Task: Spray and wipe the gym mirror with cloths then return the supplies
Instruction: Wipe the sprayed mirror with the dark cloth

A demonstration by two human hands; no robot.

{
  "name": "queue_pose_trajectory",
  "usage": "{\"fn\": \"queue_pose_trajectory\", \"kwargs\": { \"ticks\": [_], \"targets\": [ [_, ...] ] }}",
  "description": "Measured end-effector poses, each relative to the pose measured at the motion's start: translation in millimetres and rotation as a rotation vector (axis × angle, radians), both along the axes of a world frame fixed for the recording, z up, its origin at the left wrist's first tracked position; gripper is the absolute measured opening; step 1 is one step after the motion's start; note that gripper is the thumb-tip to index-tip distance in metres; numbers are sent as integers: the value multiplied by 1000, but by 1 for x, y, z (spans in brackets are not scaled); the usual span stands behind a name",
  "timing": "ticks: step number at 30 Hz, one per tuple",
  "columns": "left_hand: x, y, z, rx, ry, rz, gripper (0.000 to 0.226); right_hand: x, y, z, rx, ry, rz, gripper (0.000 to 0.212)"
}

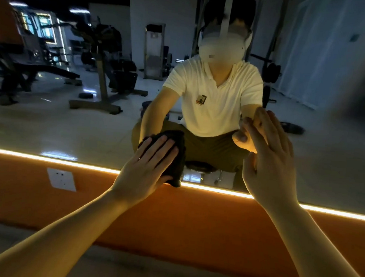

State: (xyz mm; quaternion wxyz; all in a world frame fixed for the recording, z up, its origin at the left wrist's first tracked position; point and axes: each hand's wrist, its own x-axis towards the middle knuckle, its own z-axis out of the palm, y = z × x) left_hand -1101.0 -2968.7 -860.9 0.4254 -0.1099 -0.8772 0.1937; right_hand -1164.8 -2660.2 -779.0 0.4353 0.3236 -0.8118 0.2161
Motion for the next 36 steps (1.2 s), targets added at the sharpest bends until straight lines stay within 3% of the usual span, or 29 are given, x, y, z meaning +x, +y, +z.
{"fn": "queue_pose_trajectory", "kwargs": {
  "ticks": [4,8,20,26,31,36],
  "targets": [
    [-7,25,-4,42,26,-3,89,0,12,3,-15,12,5,65],
    [-23,64,-2,6,10,-64,83,-2,33,5,-53,45,-41,65],
    [-80,201,-5,-12,15,-144,93,-4,78,16,-81,-62,-120,64],
    [-63,143,0,-49,25,-162,87,3,54,10,-78,-40,-96,63],
    [-22,48,-2,-59,35,-9,81,7,24,1,-41,-16,-15,66],
    [22,-47,-9,95,-9,186,82,12,-5,-1,-19,11,57,58]
  ]
}}
